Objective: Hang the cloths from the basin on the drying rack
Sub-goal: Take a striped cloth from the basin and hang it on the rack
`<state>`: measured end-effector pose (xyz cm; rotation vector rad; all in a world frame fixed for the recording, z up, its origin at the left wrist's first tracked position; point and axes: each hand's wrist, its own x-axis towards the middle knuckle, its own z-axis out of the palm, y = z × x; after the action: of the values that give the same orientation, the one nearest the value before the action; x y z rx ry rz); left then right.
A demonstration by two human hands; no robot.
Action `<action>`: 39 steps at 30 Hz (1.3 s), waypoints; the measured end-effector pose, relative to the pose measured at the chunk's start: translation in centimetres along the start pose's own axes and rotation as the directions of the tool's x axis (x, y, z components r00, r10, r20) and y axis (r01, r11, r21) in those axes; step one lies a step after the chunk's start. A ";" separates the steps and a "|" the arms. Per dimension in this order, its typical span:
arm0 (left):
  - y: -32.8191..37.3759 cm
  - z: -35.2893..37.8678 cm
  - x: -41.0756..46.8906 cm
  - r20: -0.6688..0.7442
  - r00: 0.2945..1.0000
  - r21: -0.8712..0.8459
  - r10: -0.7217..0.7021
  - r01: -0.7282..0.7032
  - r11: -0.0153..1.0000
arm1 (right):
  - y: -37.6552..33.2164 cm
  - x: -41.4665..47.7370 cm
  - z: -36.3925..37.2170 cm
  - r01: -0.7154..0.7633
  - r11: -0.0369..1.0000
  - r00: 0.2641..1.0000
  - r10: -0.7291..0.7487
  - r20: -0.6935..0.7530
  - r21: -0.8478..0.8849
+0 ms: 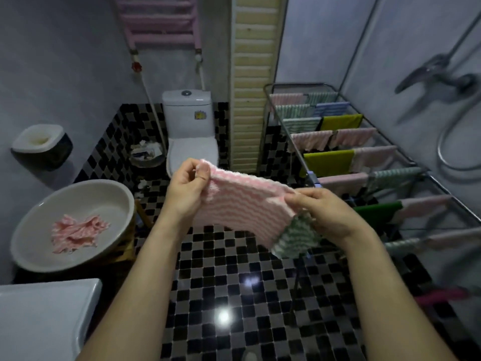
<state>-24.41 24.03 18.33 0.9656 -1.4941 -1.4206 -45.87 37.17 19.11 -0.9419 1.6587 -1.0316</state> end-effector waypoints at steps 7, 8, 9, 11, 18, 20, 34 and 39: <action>-0.5 2.8 -2.4 0.146 0.988 -0.027 -0.050 0.055 0.998 | 1.6 -5.3 -0.9 0.095 0.979 0.955 -0.038 -0.294 0.182; -0.5 3.5 -2.8 0.188 0.981 -0.031 -0.049 0.055 0.998 | 1.9 -6.2 -1.5 0.097 0.981 0.943 -0.037 -0.332 0.166; -0.5 4.3 -3.2 0.234 0.971 -0.030 -0.050 0.059 0.998 | 2.2 -7.4 -2.2 0.098 0.986 0.928 -0.040 -0.371 0.137; -0.3 6.1 -3.9 0.311 0.949 -0.027 -0.053 0.065 0.998 | 2.7 -9.4 -3.6 0.080 0.994 0.911 -0.041 -0.410 0.078; 0.1 14.0 -7.9 0.515 0.856 -0.024 -0.050 0.072 0.997 | 5.4 -16.1 -10.1 -0.001 1.000 0.849 0.013 -0.528 0.023; -0.1 16.4 -8.9 0.546 0.835 -0.019 -0.069 0.095 0.995 | 6.5 -17.5 -11.9 -0.002 1.000 0.830 0.014 -0.557 0.022; -0.9 29.1 -15.0 0.580 0.811 0.037 -0.077 0.068 0.997 | 13.4 -24.2 -22.6 -0.043 0.994 0.788 0.095 -0.608 0.101; -2.2 31.8 -16.7 0.648 0.749 0.112 -0.140 0.088 0.990 | 16.9 -25.3 -24.1 -0.134 0.982 0.740 0.190 -0.645 0.136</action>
<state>-48.35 50.66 14.82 0.6196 -2.0302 -1.9338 -64.26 71.26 16.29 -0.3619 2.2039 -1.3953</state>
